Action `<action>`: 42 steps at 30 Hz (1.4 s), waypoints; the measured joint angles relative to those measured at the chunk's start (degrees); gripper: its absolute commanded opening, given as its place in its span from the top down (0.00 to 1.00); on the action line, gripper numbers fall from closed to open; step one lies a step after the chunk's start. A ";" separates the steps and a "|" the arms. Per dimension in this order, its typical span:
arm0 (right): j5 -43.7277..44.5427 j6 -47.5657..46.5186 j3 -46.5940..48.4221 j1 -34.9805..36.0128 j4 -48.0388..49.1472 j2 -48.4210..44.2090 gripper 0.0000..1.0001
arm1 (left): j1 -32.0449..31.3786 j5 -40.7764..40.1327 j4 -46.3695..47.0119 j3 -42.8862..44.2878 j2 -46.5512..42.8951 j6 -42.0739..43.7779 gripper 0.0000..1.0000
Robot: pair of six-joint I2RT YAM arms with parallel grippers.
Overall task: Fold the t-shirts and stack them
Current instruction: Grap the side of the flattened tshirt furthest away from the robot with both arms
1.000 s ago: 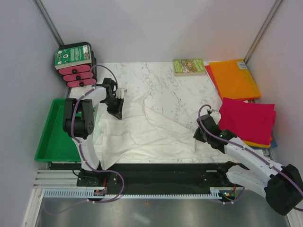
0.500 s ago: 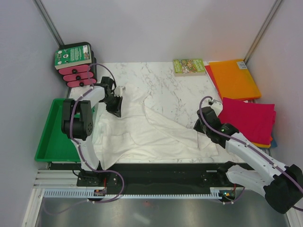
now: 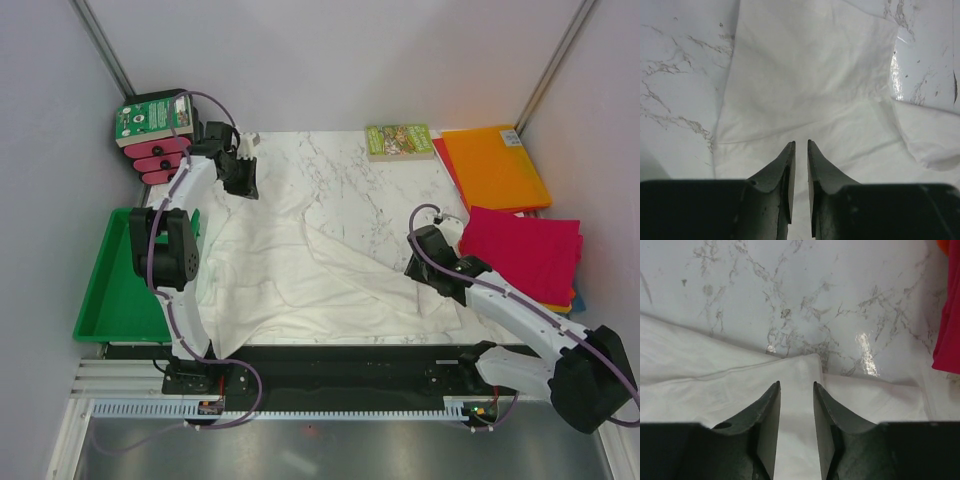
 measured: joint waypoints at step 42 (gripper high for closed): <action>3.26 1.18 -4.17 0.00 11.45 15.58 0.50 | 0.00 1.49 -0.48 -14.95 -5.25 0.04 0.79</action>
